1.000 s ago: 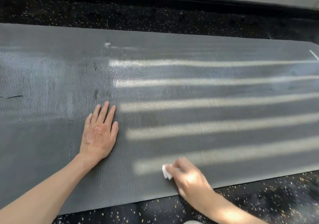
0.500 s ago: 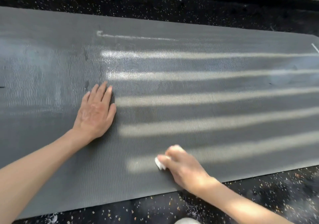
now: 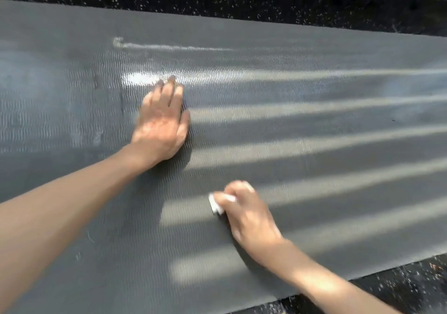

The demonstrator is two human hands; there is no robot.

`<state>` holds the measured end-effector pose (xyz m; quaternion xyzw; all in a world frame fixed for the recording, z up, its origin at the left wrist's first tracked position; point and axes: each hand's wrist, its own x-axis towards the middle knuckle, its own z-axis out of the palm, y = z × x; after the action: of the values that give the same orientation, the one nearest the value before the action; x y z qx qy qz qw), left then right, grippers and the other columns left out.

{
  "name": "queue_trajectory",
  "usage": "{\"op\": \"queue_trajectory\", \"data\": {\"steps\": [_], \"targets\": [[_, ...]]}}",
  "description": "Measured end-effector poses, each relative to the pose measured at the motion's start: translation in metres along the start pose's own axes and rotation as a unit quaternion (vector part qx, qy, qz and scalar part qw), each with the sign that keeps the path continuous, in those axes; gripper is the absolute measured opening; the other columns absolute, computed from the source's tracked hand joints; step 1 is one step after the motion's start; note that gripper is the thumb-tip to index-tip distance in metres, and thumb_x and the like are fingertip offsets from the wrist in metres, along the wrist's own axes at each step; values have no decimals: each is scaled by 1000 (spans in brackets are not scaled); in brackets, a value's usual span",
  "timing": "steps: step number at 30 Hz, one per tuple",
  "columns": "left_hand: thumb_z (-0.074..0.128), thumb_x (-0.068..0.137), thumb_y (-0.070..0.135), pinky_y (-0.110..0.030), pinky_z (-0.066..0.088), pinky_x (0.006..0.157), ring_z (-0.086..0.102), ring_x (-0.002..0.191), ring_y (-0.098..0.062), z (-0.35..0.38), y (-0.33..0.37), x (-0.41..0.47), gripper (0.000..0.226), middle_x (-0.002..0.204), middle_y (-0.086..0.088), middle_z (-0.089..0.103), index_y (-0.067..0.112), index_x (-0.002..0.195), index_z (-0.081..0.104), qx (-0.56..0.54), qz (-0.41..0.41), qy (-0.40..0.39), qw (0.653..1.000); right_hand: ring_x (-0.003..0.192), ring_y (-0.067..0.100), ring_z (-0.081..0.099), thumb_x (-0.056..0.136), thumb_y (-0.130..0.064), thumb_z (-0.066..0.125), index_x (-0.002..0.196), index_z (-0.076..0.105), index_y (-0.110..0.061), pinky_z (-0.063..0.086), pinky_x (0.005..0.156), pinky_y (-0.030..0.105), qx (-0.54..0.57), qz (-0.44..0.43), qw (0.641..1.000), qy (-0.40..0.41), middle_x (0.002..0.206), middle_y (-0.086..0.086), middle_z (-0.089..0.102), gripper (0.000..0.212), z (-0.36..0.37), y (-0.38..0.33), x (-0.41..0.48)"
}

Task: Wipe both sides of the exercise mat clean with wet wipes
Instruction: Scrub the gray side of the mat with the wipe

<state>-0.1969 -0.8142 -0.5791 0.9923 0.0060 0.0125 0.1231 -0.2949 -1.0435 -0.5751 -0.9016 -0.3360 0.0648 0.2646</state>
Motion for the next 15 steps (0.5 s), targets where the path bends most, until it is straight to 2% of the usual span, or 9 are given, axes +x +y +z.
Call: {"op": "queue_trajectory", "data": {"steps": [2, 3, 6, 8, 10, 12, 15], "targets": [[35, 104, 28, -47, 12, 119, 13, 149, -37, 6, 4, 4, 57, 163, -19, 14, 2, 153, 22, 2, -12, -11, 1000, 80, 21, 49, 84, -1, 46, 96, 59, -23, 48, 62, 31, 18, -6, 1000, -17, 88, -3, 47, 28, -1, -1, -8], [33, 104, 30, -45, 10, 120, 9, 151, -34, 10, 5, 5, 59, 164, -15, 11, 4, 155, 18, 1, -23, -20, 1000, 80, 22, 51, 84, -2, 47, 94, 60, -26, 50, 62, 30, -3, 6, 1000, 0, 88, -4, 49, 29, -3, 2, 8], [23, 103, 37, -43, 11, 120, 10, 151, -30, 22, 4, 0, 61, 164, -12, 12, 7, 156, 18, 0, -33, -18, 999, 74, 28, 54, 81, 0, 48, 89, 70, -8, 49, 56, 32, -40, 19, 994, 100, 86, 10, 54, 25, -2, 20, 68], [15, 97, 42, -44, 16, 119, 17, 150, -30, 23, 4, -4, 68, 163, -12, 17, 7, 154, 23, -7, -34, -20, 999, 73, 30, 54, 82, 2, 51, 92, 70, -3, 47, 59, 33, -43, 19, 993, 111, 86, 13, 55, 23, 2, 22, 68], [14, 95, 42, -43, 16, 119, 17, 150, -30, 18, 5, -3, 69, 163, -11, 17, 8, 154, 24, -11, -30, -32, 999, 73, 24, 54, 72, 3, 64, 90, 70, -11, 44, 57, 28, -36, 51, 997, 51, 85, 5, 55, 23, 2, 9, 40], [21, 100, 39, -41, 13, 120, 13, 151, -27, 13, 3, -1, 63, 164, -9, 13, 9, 155, 22, -7, -34, -40, 999, 71, 17, 49, 63, -3, 70, 83, 64, -20, 39, 49, 23, -44, 27, 998, -24, 83, -4, 47, 27, -5, -3, 26], [33, 102, 36, -40, 11, 121, 10, 152, -26, 9, 3, 2, 60, 165, -7, 11, 10, 156, 20, -22, -37, -53, 998, 67, 23, 51, 73, -3, 67, 83, 66, -16, 40, 52, 26, -31, -48, 994, -97, 81, 1, 50, 17, -26, 16, 65]]}}
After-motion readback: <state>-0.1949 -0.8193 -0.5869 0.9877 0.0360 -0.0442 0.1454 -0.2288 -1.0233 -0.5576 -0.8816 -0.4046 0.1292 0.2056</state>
